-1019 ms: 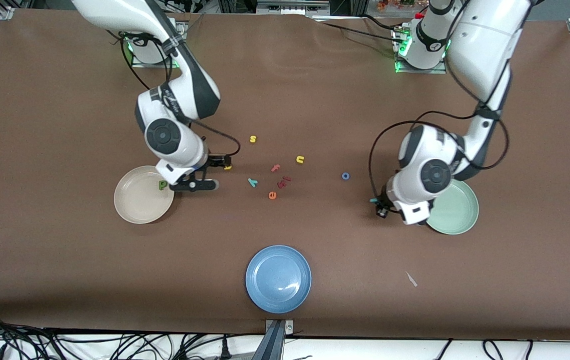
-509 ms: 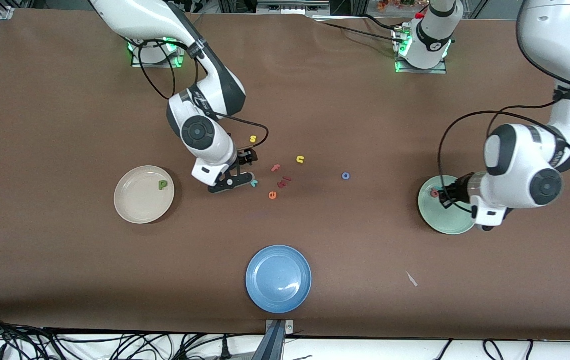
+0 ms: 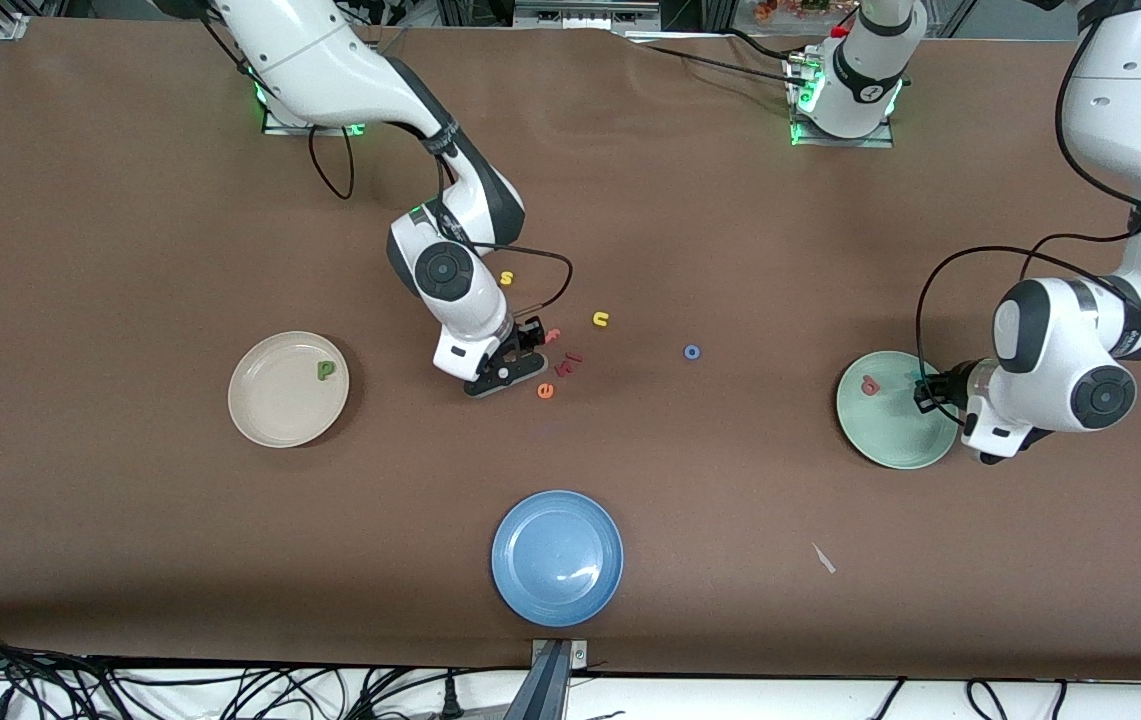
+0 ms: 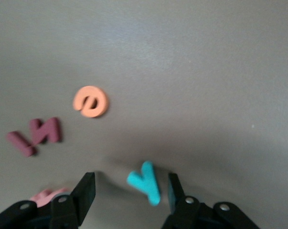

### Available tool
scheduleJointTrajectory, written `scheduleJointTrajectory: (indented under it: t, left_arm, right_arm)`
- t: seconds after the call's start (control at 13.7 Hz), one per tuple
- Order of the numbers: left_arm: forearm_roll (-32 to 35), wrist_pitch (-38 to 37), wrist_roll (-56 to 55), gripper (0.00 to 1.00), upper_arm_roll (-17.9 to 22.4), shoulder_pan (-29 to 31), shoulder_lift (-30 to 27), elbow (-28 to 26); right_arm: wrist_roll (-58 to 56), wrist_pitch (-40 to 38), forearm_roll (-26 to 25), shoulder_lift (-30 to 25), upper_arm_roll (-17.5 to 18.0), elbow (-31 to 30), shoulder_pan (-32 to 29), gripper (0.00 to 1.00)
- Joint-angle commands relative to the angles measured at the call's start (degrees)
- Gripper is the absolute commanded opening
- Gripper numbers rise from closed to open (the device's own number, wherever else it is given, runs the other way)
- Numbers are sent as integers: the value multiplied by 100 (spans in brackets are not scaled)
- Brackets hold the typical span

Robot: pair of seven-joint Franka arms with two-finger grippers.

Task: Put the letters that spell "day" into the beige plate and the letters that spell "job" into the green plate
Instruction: 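Drop the j on the green plate while the right gripper reaches the y, then grasp the y with the right gripper while the left gripper reaches the o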

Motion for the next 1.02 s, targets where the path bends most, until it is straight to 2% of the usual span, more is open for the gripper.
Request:
scheduleJointTrajectory:
  t: [0.0,0.15,0.29,0.44,0.58,0.73,0.95]
  left_arm:
    - [132,-116,-13,100,-136,-46,-191,68]
    - [36,-440,-372,100,-548,-46,-560,77]
    - [-289,-557,-1266,100,-1092,-55,-746,77]
    - [-272,-487,-2269,100,-1664,-133,-694,60]
    - [-272,-59,-3008,99,-1798,-588,-562,-10]
    - [-202,618,-3746,99,-1789,-1037,-290,-80]
    - [-184,1217,-4144,93,-1780,-1372,-175,-404]
  right_arm:
    - [-69,44,-333,88,-2,165,-47,69]
    - [-8,70,-316,132,-2,156,-12,63]
    - [-16,44,-325,115,-2,86,6,60]
    - [184,-17,-325,88,-2,51,58,47]
    - [300,-272,-342,45,-2,51,85,34]
    - [291,-509,-368,-52,-11,59,77,28]
    - [283,-510,-377,-53,-28,86,76,21]
